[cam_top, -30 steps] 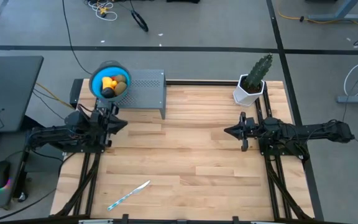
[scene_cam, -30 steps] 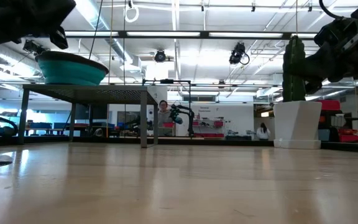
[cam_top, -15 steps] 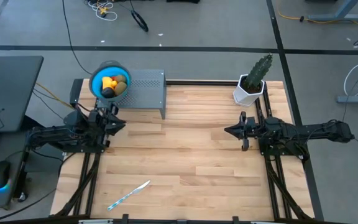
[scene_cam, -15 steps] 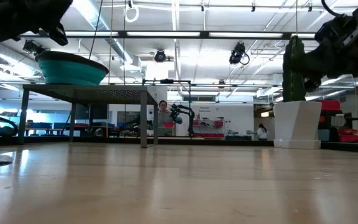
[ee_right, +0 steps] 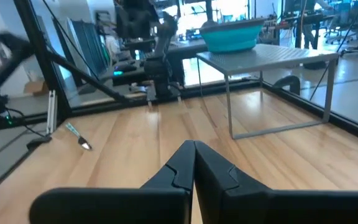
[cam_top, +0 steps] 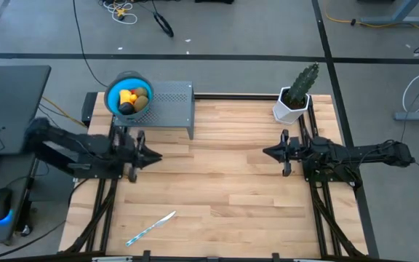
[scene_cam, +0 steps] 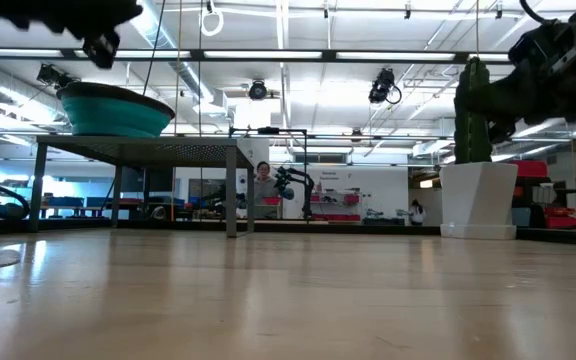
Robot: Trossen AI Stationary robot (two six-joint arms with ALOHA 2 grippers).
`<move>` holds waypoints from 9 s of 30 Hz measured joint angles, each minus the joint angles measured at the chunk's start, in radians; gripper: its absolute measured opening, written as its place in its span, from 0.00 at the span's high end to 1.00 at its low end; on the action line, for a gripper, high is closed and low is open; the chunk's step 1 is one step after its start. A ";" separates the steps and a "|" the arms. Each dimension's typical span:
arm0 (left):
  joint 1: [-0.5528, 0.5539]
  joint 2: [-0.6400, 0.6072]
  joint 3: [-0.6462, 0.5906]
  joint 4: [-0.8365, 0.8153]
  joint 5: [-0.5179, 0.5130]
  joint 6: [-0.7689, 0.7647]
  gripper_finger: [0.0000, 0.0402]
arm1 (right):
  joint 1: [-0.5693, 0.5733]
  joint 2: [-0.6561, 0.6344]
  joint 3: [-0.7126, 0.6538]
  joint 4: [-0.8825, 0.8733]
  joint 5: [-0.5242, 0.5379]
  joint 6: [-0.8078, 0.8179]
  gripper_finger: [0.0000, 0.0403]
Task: Pick & Place Fruit
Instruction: Put the blue knife on the shelf
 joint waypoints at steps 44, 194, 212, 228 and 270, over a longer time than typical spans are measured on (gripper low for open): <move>-0.575 1.456 0.967 -0.974 0.373 -1.373 0.48 | 0.000 0.001 0.000 -0.143 -0.011 0.119 0.97; 0.827 1.182 1.226 -1.235 0.127 -0.552 0.90 | 0.001 0.001 0.000 -0.170 -0.035 0.105 0.97; 0.917 1.191 1.229 -1.271 0.147 -0.582 0.88 | 0.001 0.001 0.000 -0.178 -0.035 0.105 0.97; 0.927 1.192 1.140 -1.193 0.146 -0.566 0.88 | 0.001 0.001 0.000 -0.178 -0.036 0.105 0.97; 0.700 1.191 1.381 -1.069 -0.159 -0.023 0.75 | 0.001 0.001 0.000 -0.186 -0.036 0.106 0.97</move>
